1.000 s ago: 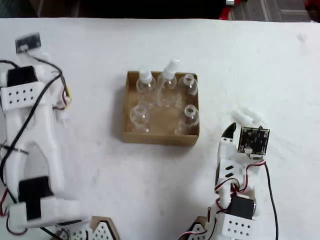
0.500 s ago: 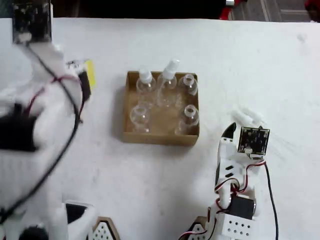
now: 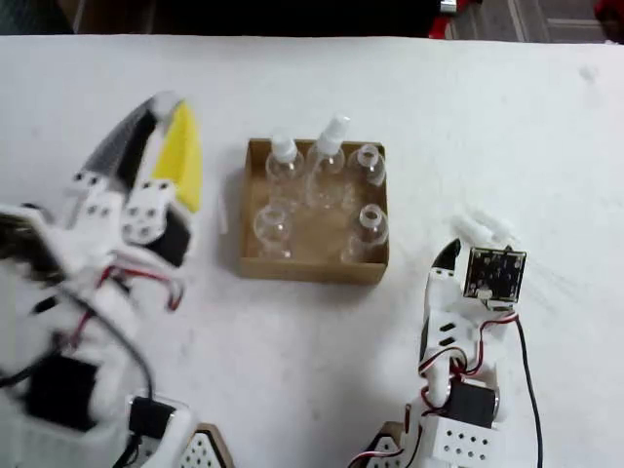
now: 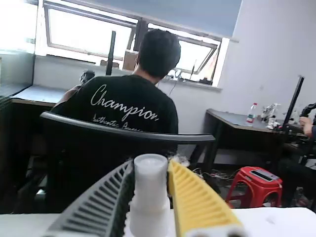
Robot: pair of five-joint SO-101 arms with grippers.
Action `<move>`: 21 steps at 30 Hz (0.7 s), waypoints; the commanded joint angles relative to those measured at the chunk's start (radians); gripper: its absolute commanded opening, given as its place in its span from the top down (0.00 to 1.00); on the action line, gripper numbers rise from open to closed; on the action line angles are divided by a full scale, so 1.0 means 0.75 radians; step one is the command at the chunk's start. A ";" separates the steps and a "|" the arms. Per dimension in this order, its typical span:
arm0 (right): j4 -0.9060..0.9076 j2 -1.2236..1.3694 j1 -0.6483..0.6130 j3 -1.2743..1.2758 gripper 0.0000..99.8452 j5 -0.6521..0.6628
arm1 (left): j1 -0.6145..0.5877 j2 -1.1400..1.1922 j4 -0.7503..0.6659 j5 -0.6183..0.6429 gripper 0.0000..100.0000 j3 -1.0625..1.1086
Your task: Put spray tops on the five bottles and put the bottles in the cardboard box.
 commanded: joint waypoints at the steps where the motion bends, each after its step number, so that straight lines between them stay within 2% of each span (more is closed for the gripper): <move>1: -0.011 -0.001 -0.009 0.012 0.77 0.014 | 0.095 -0.050 -0.442 0.004 0.98 0.231; 5: -0.011 -0.001 -0.009 0.012 0.77 0.014 | 0.140 -0.050 -0.642 -0.002 0.98 0.385; 9: -0.011 -0.001 -0.009 0.012 0.77 0.014 | 0.171 -0.050 -0.763 -0.129 0.98 0.491; 21: -0.011 -0.001 -0.009 0.012 0.77 0.014 | 0.197 -0.050 -0.849 -0.147 0.98 0.610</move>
